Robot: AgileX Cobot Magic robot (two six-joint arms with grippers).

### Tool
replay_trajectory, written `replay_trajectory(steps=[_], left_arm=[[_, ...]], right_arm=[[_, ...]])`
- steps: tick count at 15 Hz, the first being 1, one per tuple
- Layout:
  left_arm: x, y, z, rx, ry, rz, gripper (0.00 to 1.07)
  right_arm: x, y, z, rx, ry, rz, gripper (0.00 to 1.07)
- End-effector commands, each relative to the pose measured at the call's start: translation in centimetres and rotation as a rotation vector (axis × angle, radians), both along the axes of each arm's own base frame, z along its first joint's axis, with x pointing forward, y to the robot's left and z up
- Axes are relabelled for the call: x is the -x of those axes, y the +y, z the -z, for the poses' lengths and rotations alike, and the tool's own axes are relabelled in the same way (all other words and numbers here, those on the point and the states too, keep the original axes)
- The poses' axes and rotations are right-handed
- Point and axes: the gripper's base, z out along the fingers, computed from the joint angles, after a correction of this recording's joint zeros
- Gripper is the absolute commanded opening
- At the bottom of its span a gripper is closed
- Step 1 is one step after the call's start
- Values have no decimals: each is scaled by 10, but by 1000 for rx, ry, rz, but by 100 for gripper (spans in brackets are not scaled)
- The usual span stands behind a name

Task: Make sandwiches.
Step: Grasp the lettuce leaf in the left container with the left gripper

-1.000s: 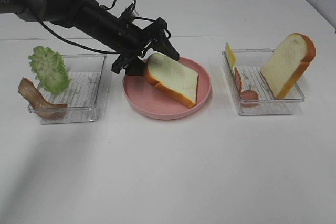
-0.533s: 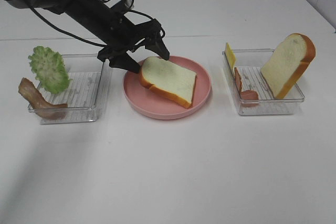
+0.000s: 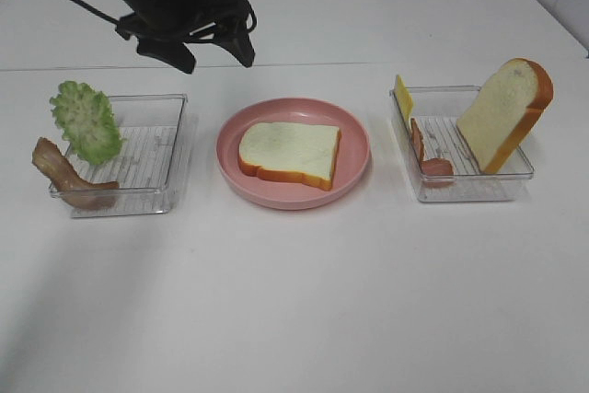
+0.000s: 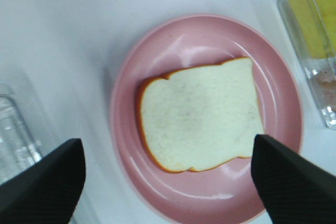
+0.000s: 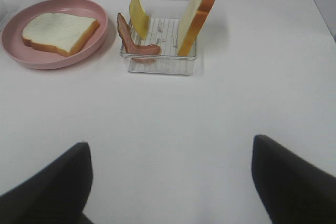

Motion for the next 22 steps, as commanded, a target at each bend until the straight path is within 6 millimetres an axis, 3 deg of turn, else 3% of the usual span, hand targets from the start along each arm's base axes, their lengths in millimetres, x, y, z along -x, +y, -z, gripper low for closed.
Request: replay_trajectory(steps=[1, 5, 7, 12, 16, 22], left_arm=[[8, 13, -29, -100, -45, -39, 81], [19, 38, -61, -307, -111, -121, 79], [18, 49, -62, -356, -107, -171, 76], [8, 97, -47, -327, 28, -306, 76], [-4, 122, -17, -291, 119, -365, 76], [-17, 129, 38, -296, 236, -365, 74]], right_arm=[[1, 0, 0, 6, -19, 6, 78], [1, 0, 0, 6, -19, 6, 78], [1, 0, 0, 6, -19, 6, 78], [1, 0, 0, 6, -18, 6, 78], [1, 0, 0, 6, -18, 6, 78], [1, 0, 0, 6, -18, 6, 78]])
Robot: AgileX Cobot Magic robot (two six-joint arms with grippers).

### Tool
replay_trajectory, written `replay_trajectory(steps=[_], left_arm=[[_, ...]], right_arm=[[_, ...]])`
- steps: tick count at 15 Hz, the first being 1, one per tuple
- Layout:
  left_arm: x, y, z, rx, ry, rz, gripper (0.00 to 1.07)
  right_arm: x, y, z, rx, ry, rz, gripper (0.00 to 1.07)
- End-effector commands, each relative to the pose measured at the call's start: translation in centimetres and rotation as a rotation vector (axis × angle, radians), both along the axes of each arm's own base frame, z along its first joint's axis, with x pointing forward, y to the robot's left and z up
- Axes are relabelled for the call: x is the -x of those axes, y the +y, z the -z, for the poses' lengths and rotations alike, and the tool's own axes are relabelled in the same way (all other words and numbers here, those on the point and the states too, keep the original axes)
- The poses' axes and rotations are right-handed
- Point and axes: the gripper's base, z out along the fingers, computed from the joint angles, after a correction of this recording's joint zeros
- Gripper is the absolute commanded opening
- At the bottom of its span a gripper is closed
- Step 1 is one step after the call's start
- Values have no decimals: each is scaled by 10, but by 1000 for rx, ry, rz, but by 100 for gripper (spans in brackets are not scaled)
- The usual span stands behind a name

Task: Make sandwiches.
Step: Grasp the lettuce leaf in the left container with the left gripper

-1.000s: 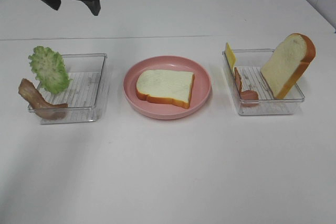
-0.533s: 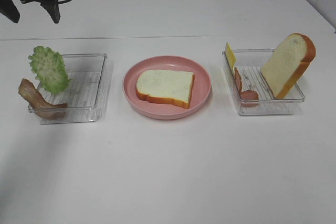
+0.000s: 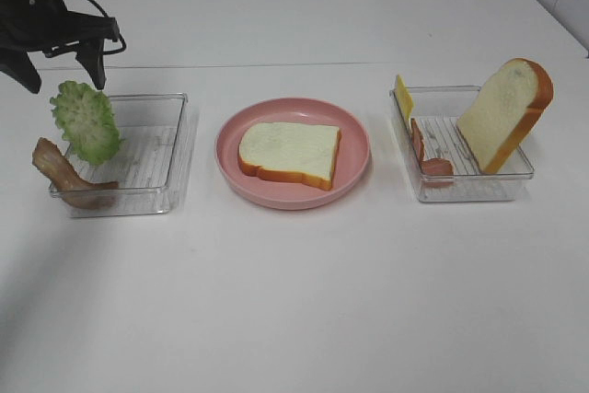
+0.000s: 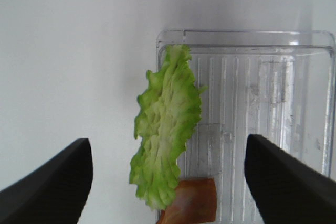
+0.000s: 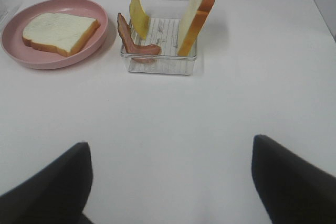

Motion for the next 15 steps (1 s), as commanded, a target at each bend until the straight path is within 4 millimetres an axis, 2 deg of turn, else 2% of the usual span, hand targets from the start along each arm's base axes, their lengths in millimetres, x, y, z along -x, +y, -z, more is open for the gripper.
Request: replay_trajectory(steps=[1, 3, 7, 10, 11, 15], left_arm=[[-4, -1, 31, 3, 65, -1, 74], [-5, -1, 39, 0, 79, 5, 70], [-7, -1, 43, -11, 74, 22, 46], [-7, -1, 43, -12, 71, 24, 36], [-7, 0, 43, -24, 70, 27, 25], [-7, 2, 43, -45, 68, 34, 1]], right_arm=[[1, 0, 0, 6, -18, 6, 78], [1, 0, 0, 6, -18, 6, 78], [1, 0, 0, 6, -18, 6, 78], [1, 0, 0, 6, -18, 6, 78], [1, 0, 0, 6, -18, 6, 78], [1, 0, 0, 6, -18, 6, 78]])
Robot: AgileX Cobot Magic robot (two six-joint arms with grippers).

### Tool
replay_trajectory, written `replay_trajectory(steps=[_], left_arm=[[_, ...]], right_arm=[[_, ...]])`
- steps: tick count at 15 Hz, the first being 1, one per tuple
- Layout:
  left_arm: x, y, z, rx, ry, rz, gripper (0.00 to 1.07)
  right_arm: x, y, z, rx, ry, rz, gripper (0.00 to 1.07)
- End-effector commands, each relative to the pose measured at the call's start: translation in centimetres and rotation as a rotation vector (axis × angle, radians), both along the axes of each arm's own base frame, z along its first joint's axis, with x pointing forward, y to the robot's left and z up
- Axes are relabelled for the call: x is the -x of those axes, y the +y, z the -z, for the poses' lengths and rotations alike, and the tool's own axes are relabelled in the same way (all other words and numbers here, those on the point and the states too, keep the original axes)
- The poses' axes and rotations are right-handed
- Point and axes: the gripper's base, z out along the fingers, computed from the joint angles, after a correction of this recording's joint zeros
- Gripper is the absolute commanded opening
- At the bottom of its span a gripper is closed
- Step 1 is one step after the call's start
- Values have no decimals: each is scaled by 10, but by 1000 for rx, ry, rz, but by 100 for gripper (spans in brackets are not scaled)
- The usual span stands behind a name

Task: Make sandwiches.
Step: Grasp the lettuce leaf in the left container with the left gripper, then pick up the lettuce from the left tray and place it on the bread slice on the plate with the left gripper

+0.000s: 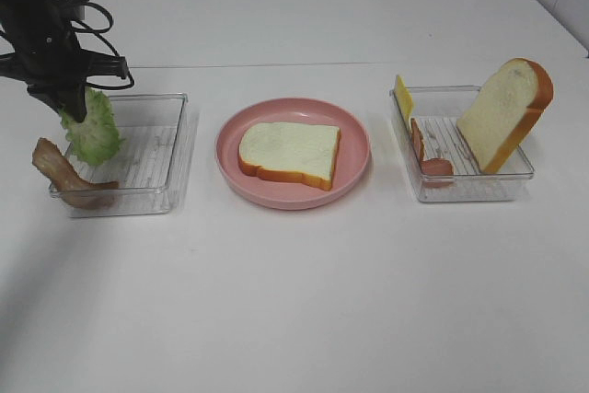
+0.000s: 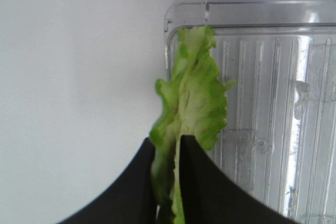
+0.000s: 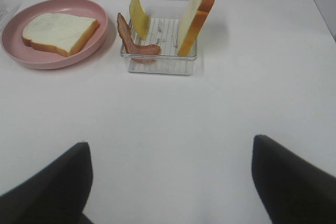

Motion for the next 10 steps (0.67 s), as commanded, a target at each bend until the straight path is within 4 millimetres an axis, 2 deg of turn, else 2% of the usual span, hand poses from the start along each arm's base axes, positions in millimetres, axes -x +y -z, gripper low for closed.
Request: replay_trajectory(steps=[1, 4, 10], left_arm=[[-1, 1, 1, -8, -5, 7, 0], [-1, 1, -3, -8, -16, 10, 0], [-4, -7, -59, 83, -155, 7, 0]], right_arm=[[1, 0, 0, 6, -18, 6, 78], [1, 0, 0, 6, -18, 6, 78], [1, 0, 0, 6, -18, 6, 78]])
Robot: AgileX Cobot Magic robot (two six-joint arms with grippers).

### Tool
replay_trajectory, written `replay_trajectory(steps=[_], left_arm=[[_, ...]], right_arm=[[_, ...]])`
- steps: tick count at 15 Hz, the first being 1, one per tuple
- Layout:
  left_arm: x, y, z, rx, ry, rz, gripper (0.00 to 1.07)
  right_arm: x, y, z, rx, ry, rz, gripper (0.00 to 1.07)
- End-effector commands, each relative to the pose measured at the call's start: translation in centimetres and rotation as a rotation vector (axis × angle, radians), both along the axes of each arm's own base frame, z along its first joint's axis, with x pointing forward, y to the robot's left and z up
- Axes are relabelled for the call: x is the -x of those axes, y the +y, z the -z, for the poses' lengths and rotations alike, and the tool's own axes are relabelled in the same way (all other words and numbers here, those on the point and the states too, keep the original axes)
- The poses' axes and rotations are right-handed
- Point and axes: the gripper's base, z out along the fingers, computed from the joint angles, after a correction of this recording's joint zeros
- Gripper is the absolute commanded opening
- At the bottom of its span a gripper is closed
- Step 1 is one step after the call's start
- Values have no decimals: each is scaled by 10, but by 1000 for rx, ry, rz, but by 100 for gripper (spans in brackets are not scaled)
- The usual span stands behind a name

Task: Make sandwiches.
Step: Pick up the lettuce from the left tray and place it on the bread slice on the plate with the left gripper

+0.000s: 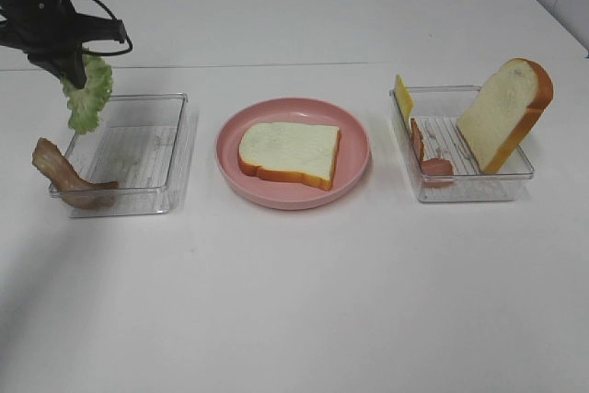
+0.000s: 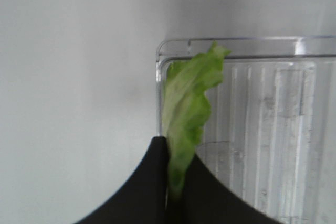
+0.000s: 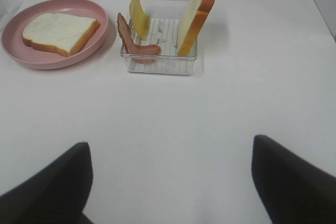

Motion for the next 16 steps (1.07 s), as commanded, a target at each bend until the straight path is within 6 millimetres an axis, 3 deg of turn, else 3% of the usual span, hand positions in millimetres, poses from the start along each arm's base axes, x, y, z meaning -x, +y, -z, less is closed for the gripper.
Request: replay_trajectory(steps=[1, 6, 8, 10, 11, 12, 16], left_arm=[[1, -13, -46, 160, -112, 24, 0], [-1, -46, -66, 522, -173, 97, 0], [-1, -66, -72, 641, -217, 160, 0], [3, -102, -69, 729, -227, 232, 0], [3, -102, -69, 729, -227, 232, 0], [5, -133, -57, 769, -220, 266, 0], [14, -186, -24, 790, -171, 298, 0]], right_arm=[[1, 0, 0, 6, -18, 6, 78], [1, 0, 0, 6, -18, 6, 78], [1, 0, 0, 6, -18, 6, 78], [1, 0, 0, 6, -18, 6, 78], [1, 0, 0, 6, -18, 6, 78], [1, 0, 0, 6, -18, 6, 78], [1, 0, 0, 6, -18, 6, 78]])
